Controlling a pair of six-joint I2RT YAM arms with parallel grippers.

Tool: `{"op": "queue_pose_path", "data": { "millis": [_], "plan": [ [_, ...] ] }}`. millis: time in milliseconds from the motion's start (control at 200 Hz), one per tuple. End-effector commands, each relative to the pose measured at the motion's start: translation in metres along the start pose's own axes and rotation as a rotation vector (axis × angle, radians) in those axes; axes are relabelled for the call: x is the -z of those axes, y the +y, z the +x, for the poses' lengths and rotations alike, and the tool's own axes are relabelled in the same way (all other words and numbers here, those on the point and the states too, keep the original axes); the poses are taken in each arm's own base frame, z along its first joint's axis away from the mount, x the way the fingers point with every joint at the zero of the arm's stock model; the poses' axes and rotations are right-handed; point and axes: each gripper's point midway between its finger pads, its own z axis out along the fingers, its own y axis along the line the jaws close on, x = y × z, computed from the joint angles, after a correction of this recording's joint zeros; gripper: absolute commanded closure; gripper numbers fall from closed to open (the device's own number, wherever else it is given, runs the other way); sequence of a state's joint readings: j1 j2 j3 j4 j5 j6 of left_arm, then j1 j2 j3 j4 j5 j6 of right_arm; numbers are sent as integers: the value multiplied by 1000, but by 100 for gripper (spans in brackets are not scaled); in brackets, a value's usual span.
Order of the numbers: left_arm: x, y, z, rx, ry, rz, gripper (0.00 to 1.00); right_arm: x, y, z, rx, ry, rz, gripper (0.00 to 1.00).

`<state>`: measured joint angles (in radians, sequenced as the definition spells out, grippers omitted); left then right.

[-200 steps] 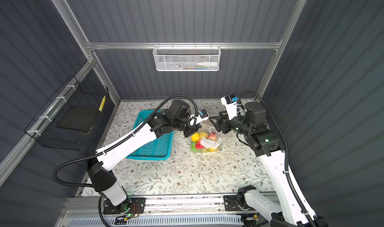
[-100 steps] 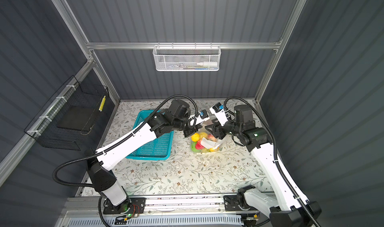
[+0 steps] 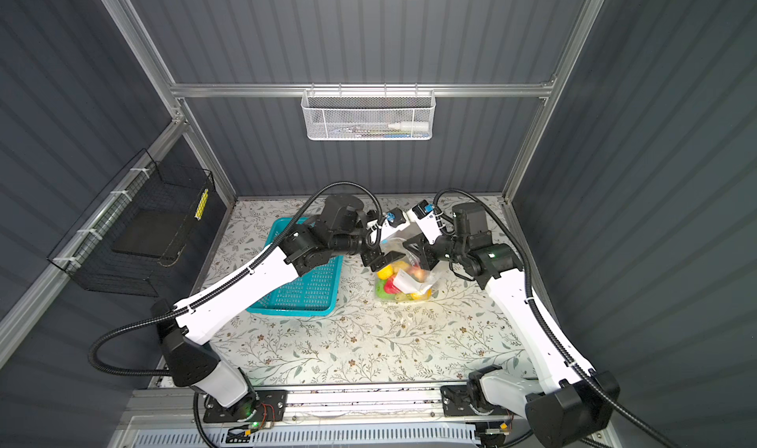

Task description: Place the food in the zip-top bag and seal the zipper

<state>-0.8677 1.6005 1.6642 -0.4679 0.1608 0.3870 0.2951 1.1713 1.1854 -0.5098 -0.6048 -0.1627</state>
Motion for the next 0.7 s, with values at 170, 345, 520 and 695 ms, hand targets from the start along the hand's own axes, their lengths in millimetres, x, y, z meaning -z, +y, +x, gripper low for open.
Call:
{"op": "queue_pose_path", "data": {
  "millis": [170, 345, 520, 695],
  "plan": [
    [59, 65, -18, 244, -270, -77, 4, 12, 1, -35, -134, -251, -8, 100],
    [50, 61, -7, 306, -280, 33, 25, 14, 0, -39, -163, -267, -7, 100],
    [38, 47, -4, 370, -292, 150, 33, 13, -3, -41, -206, -261, 2, 100],
    [20, 42, 3, 435, -301, 220, 33, 13, -4, -41, -216, -262, 7, 100]
  ]
}}
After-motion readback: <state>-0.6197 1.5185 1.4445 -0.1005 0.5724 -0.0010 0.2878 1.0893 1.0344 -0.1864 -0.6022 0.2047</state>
